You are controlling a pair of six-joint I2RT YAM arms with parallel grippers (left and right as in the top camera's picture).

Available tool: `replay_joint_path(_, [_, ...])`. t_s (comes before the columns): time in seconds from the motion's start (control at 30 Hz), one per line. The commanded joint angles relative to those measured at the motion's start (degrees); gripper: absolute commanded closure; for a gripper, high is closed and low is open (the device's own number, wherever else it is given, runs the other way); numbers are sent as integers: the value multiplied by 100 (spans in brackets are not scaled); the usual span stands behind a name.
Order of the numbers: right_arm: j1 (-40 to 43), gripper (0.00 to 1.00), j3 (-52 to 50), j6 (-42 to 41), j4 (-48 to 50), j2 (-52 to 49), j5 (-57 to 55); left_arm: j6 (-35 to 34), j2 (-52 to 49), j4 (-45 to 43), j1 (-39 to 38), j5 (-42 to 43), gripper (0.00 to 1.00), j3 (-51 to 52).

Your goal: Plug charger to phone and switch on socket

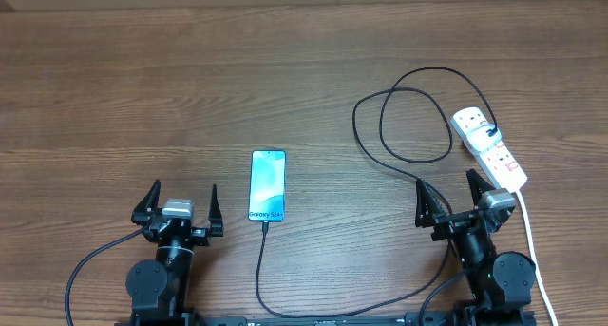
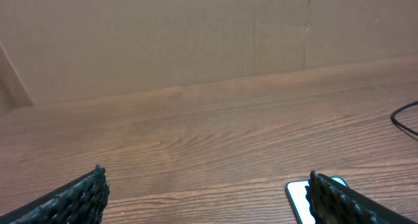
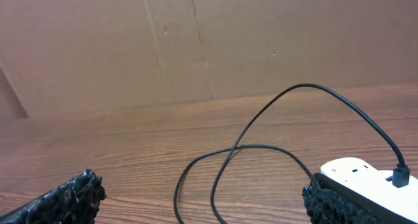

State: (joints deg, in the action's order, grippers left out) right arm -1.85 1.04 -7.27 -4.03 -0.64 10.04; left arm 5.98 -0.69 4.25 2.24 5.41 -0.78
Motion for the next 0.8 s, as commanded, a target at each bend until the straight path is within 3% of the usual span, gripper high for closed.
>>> replay_joint_path(0.0, [42, 0, -59, -15, 33, 48, -59, -87, 48, -24, -28, 48, 0, 46])
replay_joint_path(0.33, [122, 0, -57, 20, -20, 48, -415, -85, 46, -24, -28, 46, 0, 46])
replay_joint_path(0.57, [122, 0, -57, 1060, -33, 48, -446, -85, 44, -22, -28, 46, 0, 46])
replay_joint_path(0.77, [122, 0, -57, 1095, -33, 48, -444, -85, 44, -24, -28, 46, 0, 48])
